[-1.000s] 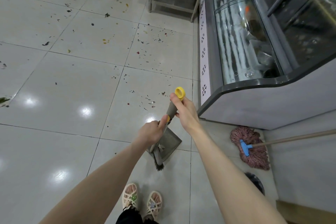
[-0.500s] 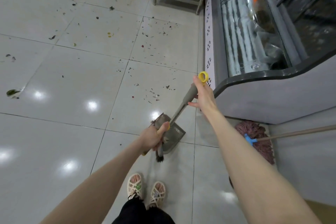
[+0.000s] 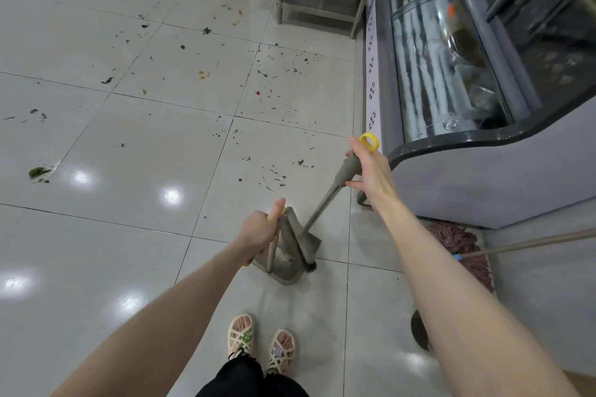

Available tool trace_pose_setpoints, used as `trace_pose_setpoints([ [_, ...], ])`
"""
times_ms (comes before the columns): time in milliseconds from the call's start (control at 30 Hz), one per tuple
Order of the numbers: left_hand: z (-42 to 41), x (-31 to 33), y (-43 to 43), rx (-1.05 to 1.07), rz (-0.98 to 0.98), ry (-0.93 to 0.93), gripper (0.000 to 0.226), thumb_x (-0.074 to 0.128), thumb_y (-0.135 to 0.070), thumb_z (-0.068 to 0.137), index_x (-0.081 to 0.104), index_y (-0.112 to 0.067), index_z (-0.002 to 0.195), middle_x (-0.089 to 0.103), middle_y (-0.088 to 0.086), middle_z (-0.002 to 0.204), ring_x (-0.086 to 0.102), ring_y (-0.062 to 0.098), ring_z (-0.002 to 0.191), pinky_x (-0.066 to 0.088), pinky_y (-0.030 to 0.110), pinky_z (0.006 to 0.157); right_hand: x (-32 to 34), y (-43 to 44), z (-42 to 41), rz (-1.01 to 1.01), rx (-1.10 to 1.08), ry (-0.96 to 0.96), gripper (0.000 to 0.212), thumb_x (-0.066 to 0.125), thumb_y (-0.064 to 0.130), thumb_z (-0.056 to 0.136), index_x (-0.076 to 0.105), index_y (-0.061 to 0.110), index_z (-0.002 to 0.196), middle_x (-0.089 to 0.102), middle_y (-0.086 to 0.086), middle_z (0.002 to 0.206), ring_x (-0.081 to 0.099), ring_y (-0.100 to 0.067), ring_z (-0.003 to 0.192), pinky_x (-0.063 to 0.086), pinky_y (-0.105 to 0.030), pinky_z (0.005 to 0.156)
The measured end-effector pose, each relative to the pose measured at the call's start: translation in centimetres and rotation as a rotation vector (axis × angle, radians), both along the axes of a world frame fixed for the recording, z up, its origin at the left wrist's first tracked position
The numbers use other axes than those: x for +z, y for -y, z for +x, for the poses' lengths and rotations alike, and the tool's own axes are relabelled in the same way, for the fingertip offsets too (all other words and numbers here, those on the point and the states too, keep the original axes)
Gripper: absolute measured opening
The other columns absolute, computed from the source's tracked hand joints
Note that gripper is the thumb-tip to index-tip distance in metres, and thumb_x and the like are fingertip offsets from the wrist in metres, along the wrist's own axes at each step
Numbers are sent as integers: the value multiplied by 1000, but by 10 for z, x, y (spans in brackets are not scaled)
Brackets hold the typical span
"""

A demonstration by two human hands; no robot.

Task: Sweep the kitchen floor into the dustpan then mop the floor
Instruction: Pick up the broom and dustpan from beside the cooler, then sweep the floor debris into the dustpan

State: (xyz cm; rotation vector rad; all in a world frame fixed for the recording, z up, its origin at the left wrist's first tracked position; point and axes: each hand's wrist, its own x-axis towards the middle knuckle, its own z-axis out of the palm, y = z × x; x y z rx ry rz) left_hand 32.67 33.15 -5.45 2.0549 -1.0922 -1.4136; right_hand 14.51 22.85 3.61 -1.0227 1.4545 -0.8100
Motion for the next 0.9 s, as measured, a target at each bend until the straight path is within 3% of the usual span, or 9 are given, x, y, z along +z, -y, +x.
trace_pose_setpoints([
  [100, 10, 10, -1, 36, -4, -7, 68, 31, -66, 93, 45, -7, 64, 43, 9, 55, 40, 20, 42, 33, 20, 39, -10, -1, -2, -10, 10, -4, 31, 61, 50, 85, 60, 18, 83, 59, -1, 106, 57, -19, 108, 50, -46, 94],
  [267, 32, 17, -2, 41, 2, 58, 69, 31, -69, 92, 46, -8, 66, 45, 11, 57, 42, 22, 44, 35, 22, 42, -36, -8, 7, 16, -33, -22, 73, 65, 58, 73, 52, -6, 104, 55, -8, 92, 58, -24, 93, 42, -52, 102],
  [367, 51, 20, -3, 50, 6, 101, 69, 31, -69, 92, 49, -7, 67, 47, 11, 57, 43, 22, 44, 36, 24, 44, -62, -15, 11, 66, -73, -47, 58, 63, 49, 83, 51, -5, 100, 49, 0, 83, 53, -32, 107, 42, -50, 102],
  [500, 78, 31, 6, 47, -21, 135, 69, 32, -66, 94, 49, -6, 66, 47, 10, 57, 42, 22, 45, 34, 23, 42, -84, -22, 18, 122, -52, -129, 41, 58, 53, 82, 41, 17, 72, 44, 0, 75, 45, -18, 73, 46, -39, 86],
  [633, 108, 36, 17, 44, -28, 147, 67, 33, -63, 95, 48, -6, 62, 46, 8, 58, 40, 19, 44, 33, 21, 38, -81, -13, 38, 233, -76, -114, 40, 60, 51, 84, 56, 13, 99, 53, -1, 92, 56, -21, 88, 53, -44, 88],
  [733, 134, 37, 23, 12, -37, 156, 67, 32, -63, 95, 48, -8, 60, 46, 8, 61, 41, 18, 45, 34, 21, 38, -76, -7, 60, 293, -89, -60, 43, 67, 50, 80, 54, 12, 96, 52, -11, 90, 64, -28, 79, 58, -39, 81],
  [833, 169, 36, 27, -32, -45, 158, 68, 31, -64, 94, 48, -8, 59, 48, 10, 61, 43, 20, 46, 36, 23, 42, -74, -12, 87, 323, -224, 118, 41, 66, 46, 84, 35, 20, 91, 38, -5, 74, 44, -20, 74, 54, -38, 88],
  [867, 181, 36, 28, -55, -52, 155, 68, 32, -65, 94, 48, -8, 58, 48, 10, 60, 42, 20, 45, 36, 23, 42, -80, -13, 95, 371, -262, 150, 72, 64, 46, 86, 21, -1, 119, 38, -3, 75, 42, -19, 76, 53, -39, 90],
  [900, 191, 37, 28, -72, -58, 151, 69, 32, -65, 93, 48, -9, 58, 48, 11, 60, 42, 21, 45, 36, 23, 43, -79, -18, 102, 384, -289, 163, 41, 63, 46, 87, 57, 10, 105, 40, -3, 79, 43, -19, 76, 52, -41, 91],
])
